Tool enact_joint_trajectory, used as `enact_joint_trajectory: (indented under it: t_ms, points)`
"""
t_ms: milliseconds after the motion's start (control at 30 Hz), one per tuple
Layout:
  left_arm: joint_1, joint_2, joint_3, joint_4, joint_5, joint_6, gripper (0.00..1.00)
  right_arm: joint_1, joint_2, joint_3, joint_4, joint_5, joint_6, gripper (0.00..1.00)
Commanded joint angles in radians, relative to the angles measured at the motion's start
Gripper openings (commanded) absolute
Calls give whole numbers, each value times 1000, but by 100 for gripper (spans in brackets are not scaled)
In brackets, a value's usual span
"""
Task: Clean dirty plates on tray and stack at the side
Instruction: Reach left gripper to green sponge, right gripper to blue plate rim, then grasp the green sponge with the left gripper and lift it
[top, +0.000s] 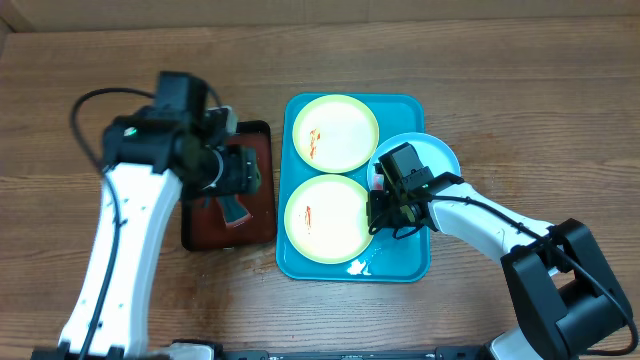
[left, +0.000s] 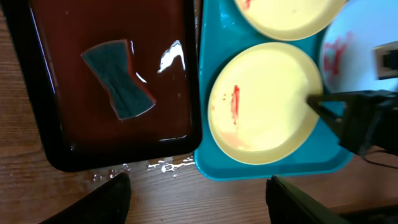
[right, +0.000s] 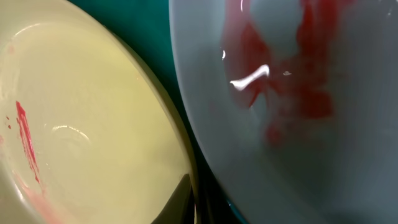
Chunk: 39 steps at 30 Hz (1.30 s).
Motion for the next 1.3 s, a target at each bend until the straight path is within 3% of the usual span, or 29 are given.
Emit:
enact_joint_trajectory:
  t_ms: [0,233,400,533,633,767,833,1100,1267]
  points:
    - [-29,70,-17,12,-116,-126,68,0,37,-3,6,136,43,4]
    - [-29,209,-146,158,-75,-148,60,0,37,-3,-3,186,84,4]
    - [-27,298,-190,167,-218,-163,57,0,37,-3,-18,192,84,4]
    - [-25,350,-226,178,-376,-301,57,0,37,-3,-23,192,84,4]
    - [-12,383,-259,234,-344,-322,54,0,37,-3,-25,192,84,4]
    - [5,421,-299,325,-280,-325,37,0,37,-3,-35,192,84,4]
    - [13,436,-300,351,-247,-325,5,0,37,-3,-43,192,84,4]
    - [17,403,-208,318,-56,-163,4,0,37,-3,-53,192,84,4]
    - [14,342,-126,240,-106,-134,4,0,37,-3,-60,192,84,4]
